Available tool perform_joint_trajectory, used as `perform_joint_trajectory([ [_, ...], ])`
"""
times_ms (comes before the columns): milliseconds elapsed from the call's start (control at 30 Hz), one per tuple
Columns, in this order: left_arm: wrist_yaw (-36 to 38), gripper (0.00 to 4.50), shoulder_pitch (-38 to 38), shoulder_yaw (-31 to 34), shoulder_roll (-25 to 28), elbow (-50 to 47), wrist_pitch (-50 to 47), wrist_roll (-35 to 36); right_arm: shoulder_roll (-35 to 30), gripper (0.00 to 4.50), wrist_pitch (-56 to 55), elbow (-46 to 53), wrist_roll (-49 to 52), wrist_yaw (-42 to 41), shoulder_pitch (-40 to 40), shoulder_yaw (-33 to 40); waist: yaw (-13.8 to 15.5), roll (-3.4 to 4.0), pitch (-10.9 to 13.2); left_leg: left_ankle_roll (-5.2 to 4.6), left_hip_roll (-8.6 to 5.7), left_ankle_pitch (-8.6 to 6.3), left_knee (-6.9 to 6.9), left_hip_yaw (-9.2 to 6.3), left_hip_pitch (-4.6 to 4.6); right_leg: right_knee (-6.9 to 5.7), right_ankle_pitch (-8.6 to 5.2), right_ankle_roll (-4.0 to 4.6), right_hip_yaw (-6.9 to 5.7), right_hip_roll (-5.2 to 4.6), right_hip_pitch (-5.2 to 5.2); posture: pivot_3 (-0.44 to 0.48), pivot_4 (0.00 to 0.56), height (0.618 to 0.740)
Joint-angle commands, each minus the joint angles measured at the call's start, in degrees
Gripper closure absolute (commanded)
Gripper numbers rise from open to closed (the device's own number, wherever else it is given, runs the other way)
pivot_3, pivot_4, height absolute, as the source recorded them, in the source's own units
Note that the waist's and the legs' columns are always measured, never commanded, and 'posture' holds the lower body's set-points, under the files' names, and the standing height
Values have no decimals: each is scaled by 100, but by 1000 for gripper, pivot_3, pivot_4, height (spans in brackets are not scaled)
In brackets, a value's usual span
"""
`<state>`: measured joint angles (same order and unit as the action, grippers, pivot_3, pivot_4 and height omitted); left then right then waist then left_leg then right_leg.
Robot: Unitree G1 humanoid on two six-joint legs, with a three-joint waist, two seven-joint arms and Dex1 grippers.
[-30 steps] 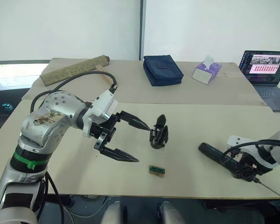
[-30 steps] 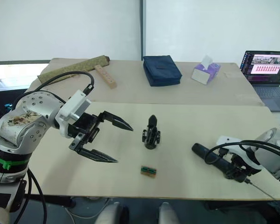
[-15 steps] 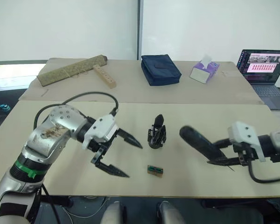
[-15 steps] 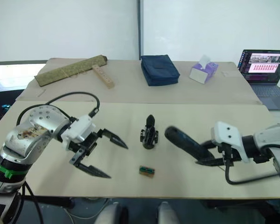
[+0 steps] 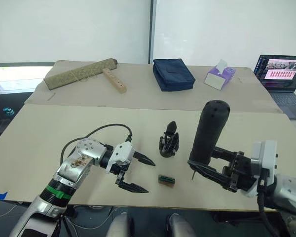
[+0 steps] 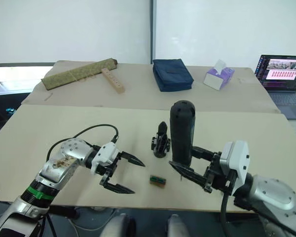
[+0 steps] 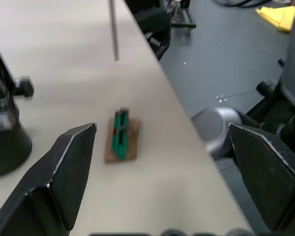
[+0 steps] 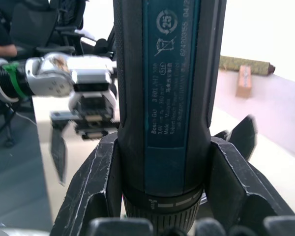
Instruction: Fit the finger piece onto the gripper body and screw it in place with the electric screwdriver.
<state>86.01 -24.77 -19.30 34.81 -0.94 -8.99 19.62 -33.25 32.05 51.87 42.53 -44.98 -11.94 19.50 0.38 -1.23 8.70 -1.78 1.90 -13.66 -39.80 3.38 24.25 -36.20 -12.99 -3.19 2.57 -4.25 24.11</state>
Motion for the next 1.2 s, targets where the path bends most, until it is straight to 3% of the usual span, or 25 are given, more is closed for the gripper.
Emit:
perform_joint_trajectory([
  [33, 55, 0, -56, -33, -82, 8, 202, -58, 129, 2590, -312, 287, -11, 335, 33, -127, 1, 0, 0, 0, 1, 0, -1, 0, 1, 0, 0, 0, 0, 1, 1, 0, 150, 738],
  [467, -237, 0, 143, -265, -296, -70, 299, -325, 78, 2590, -627, 228, -282, 522, 163, -739, 11, 0, 0, 0, 0, 0, -1, -2, 0, 1, 0, 0, 0, -1, -1, 0, 150, 738],
  [800, -321, 0, 111, -87, -162, -486, -63, -164, 109, 2590, -792, -37, -220, 408, 173, -721, 12, 0, 0, 0, 0, 0, -1, -2, 1, 1, 0, 0, 0, -1, -1, 0, 150, 738],
  [967, -49, 0, -301, 44, -135, 287, 237, -193, 98, 2590, -962, -152, -251, 216, 35, -748, 28, 0, 0, 0, 0, 0, -2, -3, 0, 2, 0, 0, -5, 0, -3, 0, 150, 738],
  [1200, -8, 0, -520, 58, -236, 567, 303, -229, 117, 2590, -1172, -264, -344, 107, 16, -878, 15, 0, 0, 0, -1, 0, -2, -2, 2, 2, 0, -1, -3, -1, -2, 0, 150, 738],
])
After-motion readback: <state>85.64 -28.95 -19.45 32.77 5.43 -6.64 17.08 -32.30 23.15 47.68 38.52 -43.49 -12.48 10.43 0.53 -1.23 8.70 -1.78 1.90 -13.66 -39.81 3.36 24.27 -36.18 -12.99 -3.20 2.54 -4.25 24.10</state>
